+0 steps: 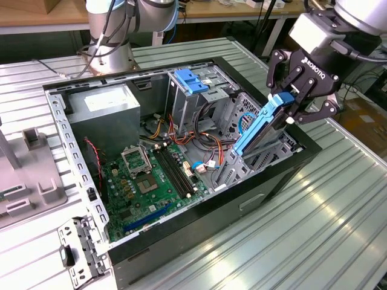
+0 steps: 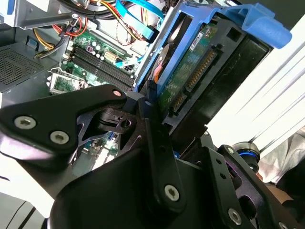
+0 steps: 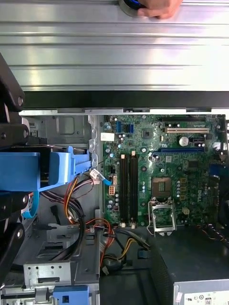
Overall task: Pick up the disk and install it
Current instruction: 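Insert the disk into the insertion slot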
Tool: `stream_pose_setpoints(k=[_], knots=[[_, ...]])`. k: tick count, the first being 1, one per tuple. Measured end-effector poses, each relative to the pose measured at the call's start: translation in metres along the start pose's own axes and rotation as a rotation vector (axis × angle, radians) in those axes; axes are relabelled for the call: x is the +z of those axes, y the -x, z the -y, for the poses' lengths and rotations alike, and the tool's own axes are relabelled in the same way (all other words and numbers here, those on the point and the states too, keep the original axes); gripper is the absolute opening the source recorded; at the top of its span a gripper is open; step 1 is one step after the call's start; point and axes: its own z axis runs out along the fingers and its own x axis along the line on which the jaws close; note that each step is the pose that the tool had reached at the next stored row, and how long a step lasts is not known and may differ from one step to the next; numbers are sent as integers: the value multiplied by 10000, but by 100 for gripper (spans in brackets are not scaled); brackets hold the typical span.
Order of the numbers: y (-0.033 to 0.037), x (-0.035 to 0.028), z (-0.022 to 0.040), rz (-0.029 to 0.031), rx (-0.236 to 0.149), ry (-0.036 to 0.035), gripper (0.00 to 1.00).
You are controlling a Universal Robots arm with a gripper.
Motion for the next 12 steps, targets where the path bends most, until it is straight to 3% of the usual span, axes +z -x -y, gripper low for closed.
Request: stream_pose_setpoints(k=[5, 12], knots=[[-5, 49, -1, 0, 0, -1, 36], [-5, 50, -1, -1, 0, 0, 37]])
